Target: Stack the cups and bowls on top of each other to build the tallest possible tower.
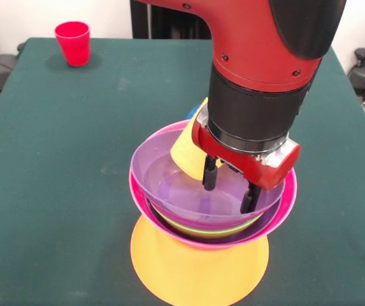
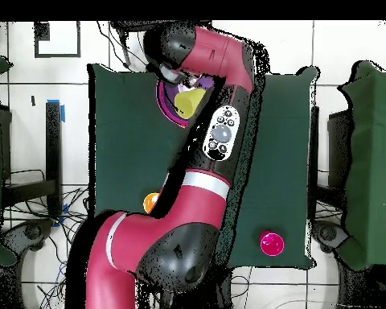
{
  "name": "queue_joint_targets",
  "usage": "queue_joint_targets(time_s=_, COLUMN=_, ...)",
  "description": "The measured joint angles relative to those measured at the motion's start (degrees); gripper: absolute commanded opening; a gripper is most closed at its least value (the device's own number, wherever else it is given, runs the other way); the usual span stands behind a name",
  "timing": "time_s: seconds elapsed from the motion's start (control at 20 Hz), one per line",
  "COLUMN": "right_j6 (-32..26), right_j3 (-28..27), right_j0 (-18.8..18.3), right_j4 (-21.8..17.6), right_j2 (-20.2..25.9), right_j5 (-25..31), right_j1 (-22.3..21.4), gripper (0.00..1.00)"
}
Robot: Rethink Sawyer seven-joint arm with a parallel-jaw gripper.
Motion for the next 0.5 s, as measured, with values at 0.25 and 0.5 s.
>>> queue_joint_targets(time_s=0.25, right_j6=0.00, right_j3=0.00, right_j0=0.00, right_j4=0.00, right_j2=0.40, right_j5=0.00, right_j1=0.00, gripper=1.00)
queue_joint_targets(time_s=0.5, right_j6=0.00, right_j3=0.00, right_j0=0.00, right_j4=0.00, right_j2=0.68, right_j5=0.00, right_j1=0.00, gripper=1.00)
